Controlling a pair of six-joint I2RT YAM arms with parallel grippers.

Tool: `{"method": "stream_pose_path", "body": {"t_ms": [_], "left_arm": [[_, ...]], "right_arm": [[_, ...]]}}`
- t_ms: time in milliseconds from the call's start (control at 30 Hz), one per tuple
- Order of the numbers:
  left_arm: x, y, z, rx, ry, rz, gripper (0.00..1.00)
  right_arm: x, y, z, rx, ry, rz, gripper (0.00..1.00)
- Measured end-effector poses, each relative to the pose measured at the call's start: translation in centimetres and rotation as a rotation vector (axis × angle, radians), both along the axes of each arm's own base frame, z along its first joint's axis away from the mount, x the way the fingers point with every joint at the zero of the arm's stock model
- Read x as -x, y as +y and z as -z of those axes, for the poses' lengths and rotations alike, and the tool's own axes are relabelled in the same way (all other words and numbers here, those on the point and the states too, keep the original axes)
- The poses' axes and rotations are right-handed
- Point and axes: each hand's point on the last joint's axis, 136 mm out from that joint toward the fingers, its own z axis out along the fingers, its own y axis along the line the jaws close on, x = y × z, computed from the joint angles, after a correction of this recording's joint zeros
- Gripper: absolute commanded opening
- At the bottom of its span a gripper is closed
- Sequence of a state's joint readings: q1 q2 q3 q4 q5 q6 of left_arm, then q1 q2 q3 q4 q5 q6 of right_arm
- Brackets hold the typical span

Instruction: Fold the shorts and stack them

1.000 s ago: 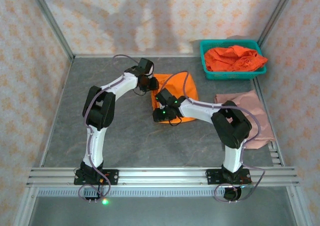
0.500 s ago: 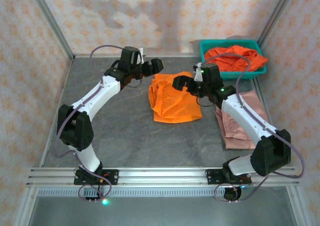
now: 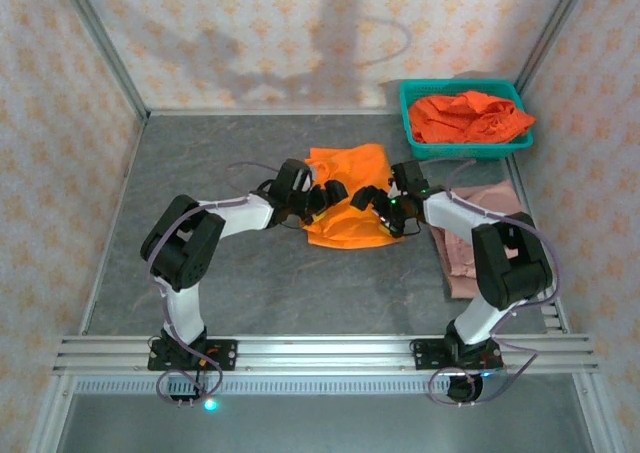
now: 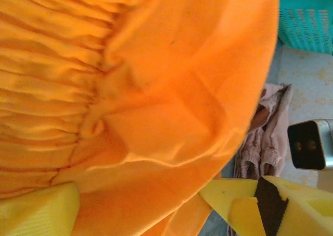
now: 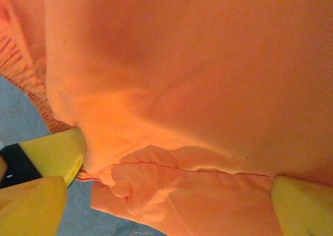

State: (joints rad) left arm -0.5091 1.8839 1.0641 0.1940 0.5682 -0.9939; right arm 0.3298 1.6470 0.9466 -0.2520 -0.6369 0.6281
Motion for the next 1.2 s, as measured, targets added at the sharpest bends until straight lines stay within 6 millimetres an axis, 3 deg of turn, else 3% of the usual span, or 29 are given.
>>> {"method": "stream_pose_path", "body": {"t_ms": [200, 400, 500, 600, 733, 800, 867, 933, 1000, 1100, 1200], "left_arm": [[1.0, 1.8, 0.5, -0.001, -0.009, -0.025, 0.89], [1.9, 5.3, 0.4, -0.049, 0.002, -0.054, 0.89], [2.0, 6.8, -0.6, -0.094, -0.002, -0.056, 0.89], [0.9, 6.1, -4.0, -0.088, -0.057, -0.035, 0.90], [-1.5, 3.6, -10.3, -0.011, -0.181, -0.006, 0.90], [-2.5, 2.1, -12.4, 0.020, -0.223, 0.008, 0.90], [-3.8, 0.6, -13.1, 0.039, -0.249, 0.022, 0.90], [-5.0, -0.5, -12.3, 0.049, -0.241, 0.030, 0.90], [-6.3, -1.1, -10.2, 0.042, -0.214, 0.029, 0.90], [-7.9, -1.1, -5.3, 0.005, -0.142, 0.019, 0.89], [-8.7, 0.3, -1.0, -0.039, -0.077, -0.002, 0.89]], "right_arm": [[1.9, 0.3, 1.5, -0.049, 0.056, -0.001, 1.00], [4.6, 0.0, 0.8, -0.081, 0.082, -0.020, 0.99], [5.4, -0.8, -0.8, -0.021, 0.067, -0.054, 0.99], [4.0, -1.6, -4.2, 0.061, -0.022, -0.087, 1.00], [0.7, -2.5, -8.3, 0.141, -0.152, -0.105, 0.99], [-0.6, -3.1, -8.7, 0.167, -0.165, -0.107, 0.99], [-1.6, -3.5, -7.7, 0.193, -0.145, -0.112, 0.99], [-1.9, -3.9, -6.0, 0.212, -0.100, -0.120, 0.99], [-1.8, -3.9, -4.4, 0.223, -0.054, -0.132, 0.99], [-1.6, -3.9, -3.1, 0.229, -0.016, -0.143, 0.99], [-1.4, -4.0, -2.6, 0.233, -0.007, -0.149, 1.00]]}}
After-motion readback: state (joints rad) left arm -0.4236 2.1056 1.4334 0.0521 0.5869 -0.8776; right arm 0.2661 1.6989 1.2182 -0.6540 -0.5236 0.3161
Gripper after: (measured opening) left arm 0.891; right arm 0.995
